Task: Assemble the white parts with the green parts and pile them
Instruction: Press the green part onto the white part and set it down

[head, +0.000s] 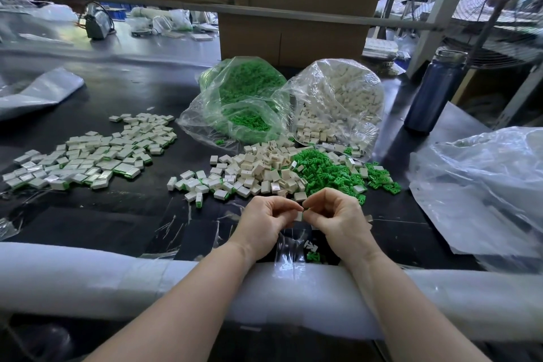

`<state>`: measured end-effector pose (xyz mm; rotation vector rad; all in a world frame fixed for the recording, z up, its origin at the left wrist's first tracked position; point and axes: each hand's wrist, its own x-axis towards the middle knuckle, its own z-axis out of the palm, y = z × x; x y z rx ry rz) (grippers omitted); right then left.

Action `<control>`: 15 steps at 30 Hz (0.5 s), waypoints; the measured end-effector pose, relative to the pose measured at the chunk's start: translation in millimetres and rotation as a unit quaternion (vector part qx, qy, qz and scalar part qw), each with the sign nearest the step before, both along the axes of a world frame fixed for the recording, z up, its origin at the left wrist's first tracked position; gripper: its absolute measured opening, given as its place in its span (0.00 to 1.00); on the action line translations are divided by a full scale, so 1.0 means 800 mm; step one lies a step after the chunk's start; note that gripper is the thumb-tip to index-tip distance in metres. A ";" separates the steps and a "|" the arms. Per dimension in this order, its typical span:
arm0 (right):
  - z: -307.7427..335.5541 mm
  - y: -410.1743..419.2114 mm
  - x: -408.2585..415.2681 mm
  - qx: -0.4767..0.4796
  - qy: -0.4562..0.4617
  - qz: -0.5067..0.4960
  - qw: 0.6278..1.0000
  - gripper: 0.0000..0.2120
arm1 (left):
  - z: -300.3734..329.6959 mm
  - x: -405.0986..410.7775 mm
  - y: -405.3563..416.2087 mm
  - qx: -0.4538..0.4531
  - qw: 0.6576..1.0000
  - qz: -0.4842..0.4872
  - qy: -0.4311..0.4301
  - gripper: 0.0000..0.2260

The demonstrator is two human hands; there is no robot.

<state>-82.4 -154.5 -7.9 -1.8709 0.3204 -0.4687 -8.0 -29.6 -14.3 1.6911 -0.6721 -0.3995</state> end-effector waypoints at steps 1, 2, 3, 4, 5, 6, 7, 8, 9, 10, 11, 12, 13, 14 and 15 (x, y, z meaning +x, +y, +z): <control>0.000 0.000 0.000 -0.005 0.002 0.001 1.000 0.09 | 0.000 0.000 -0.001 0.008 1.000 -0.002 -0.011 0.08; -0.001 0.000 0.000 -0.010 0.004 0.002 1.000 0.10 | -0.001 0.000 -0.001 0.015 1.000 -0.002 -0.022 0.08; -0.001 -0.001 0.000 -0.012 0.005 0.002 1.000 0.10 | -0.001 0.000 -0.001 0.020 0.999 -0.001 -0.027 0.07; -0.001 -0.001 0.000 -0.012 0.006 0.002 1.000 0.10 | -0.001 0.000 -0.001 0.021 0.999 -0.001 -0.028 0.06; -0.002 -0.002 0.000 -0.012 0.006 0.001 1.000 0.10 | -0.001 -0.001 -0.001 0.021 0.999 -0.002 -0.028 0.06; -0.002 -0.002 0.000 -0.012 0.005 -0.002 1.000 0.10 | -0.001 -0.001 -0.001 0.020 0.999 -0.002 -0.028 0.06; -0.002 -0.003 0.000 -0.012 0.002 -0.007 1.000 0.10 | 0.000 -0.001 -0.001 0.018 0.999 0.000 -0.030 0.06; -0.003 -0.003 0.000 -0.009 -0.002 -0.011 1.000 0.10 | 0.000 -0.001 -0.001 0.014 0.999 0.004 -0.031 0.06; -0.003 -0.002 0.000 -0.005 -0.009 -0.014 1.000 0.10 | 0.001 -0.001 0.000 0.007 1.000 0.007 -0.029 0.06; -0.003 -0.002 0.000 -0.003 -0.016 -0.013 1.000 0.10 | 0.001 -0.001 0.000 -0.001 1.000 0.009 -0.024 0.07; -0.002 -0.001 0.000 -0.004 -0.022 -0.009 1.000 0.10 | 0.001 0.000 0.001 -0.008 1.000 0.009 -0.017 0.07; -0.002 -0.001 0.001 -0.009 -0.028 -0.006 1.000 0.10 | 0.002 0.000 0.002 -0.013 1.000 0.008 -0.010 0.08; -0.002 -0.001 0.001 -0.016 -0.032 -0.006 0.999 0.09 | 0.002 0.001 0.002 -0.017 1.000 0.008 -0.002 0.08; -0.002 -0.002 0.001 -0.023 -0.035 -0.012 0.999 0.09 | 0.001 0.001 0.002 -0.021 1.000 0.011 0.005 0.08; -0.003 -0.003 0.002 -0.029 -0.038 -0.024 0.999 0.09 | 0.001 0.002 0.001 -0.025 1.000 0.016 0.011 0.08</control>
